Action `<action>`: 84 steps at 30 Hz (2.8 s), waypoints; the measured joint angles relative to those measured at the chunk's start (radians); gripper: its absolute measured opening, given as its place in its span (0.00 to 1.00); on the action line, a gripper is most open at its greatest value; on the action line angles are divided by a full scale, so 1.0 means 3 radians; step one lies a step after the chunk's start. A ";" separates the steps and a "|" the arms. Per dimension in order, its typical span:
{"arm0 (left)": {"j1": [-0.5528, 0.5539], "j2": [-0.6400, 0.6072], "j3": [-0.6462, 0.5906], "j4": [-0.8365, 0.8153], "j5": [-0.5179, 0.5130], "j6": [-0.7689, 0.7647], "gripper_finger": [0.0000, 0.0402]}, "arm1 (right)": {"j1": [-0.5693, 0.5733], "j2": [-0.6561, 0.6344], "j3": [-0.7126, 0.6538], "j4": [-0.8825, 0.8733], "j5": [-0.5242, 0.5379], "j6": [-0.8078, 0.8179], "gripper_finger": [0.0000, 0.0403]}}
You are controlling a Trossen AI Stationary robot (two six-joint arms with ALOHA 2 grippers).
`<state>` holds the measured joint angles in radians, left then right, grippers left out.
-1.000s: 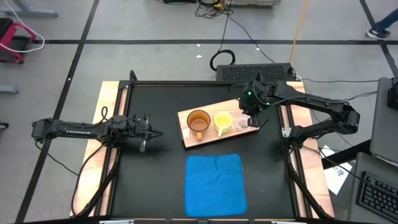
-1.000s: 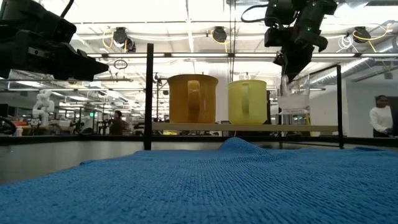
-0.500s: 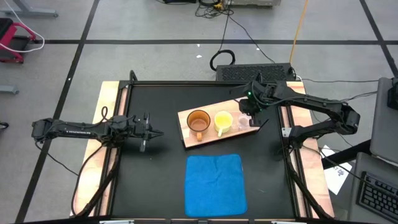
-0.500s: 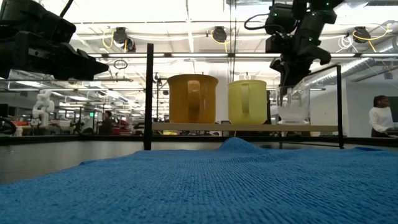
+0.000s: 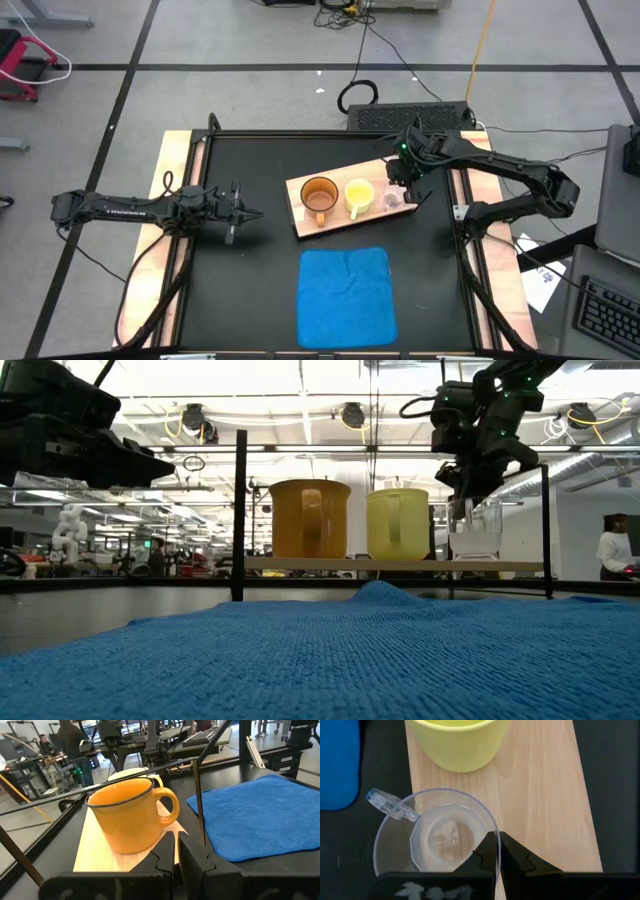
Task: Stack small to large cups/mugs on shelf
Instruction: Put the transparent mug on the shelf, then return to Home Position
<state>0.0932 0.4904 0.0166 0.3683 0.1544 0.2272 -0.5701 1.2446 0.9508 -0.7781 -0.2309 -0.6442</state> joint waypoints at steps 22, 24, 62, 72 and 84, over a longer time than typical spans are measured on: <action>-0.0001 0.0000 0.0000 -0.0003 0.0001 -0.0025 0.06 | -0.0015 0.0005 -0.0006 0.0164 -0.0031 0.0263 0.14; 0.0000 0.0000 0.0000 -0.0003 0.0001 -0.0025 0.06 | -0.0015 0.0005 -0.0006 0.0165 -0.0032 0.0265 0.16; 0.0000 0.0001 0.0000 -0.0003 0.0005 -0.0187 0.06 | 0.0518 -0.0528 0.0788 -0.0039 -0.0035 0.1196 0.34; -0.0001 0.0001 0.0000 0.0011 0.0005 -0.0394 0.06 | 0.1086 -0.1005 0.0689 -0.0055 -0.0036 0.1512 0.07; -0.0008 0.0000 0.0000 0.0011 -0.0015 -0.0683 0.02 | 0.1933 -0.1181 -0.0073 0.0788 -0.0026 0.2061 0.00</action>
<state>0.0908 0.4905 0.0166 0.3717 0.1500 0.0222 0.0098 0.8902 0.9288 -0.5416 -0.2386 -0.0259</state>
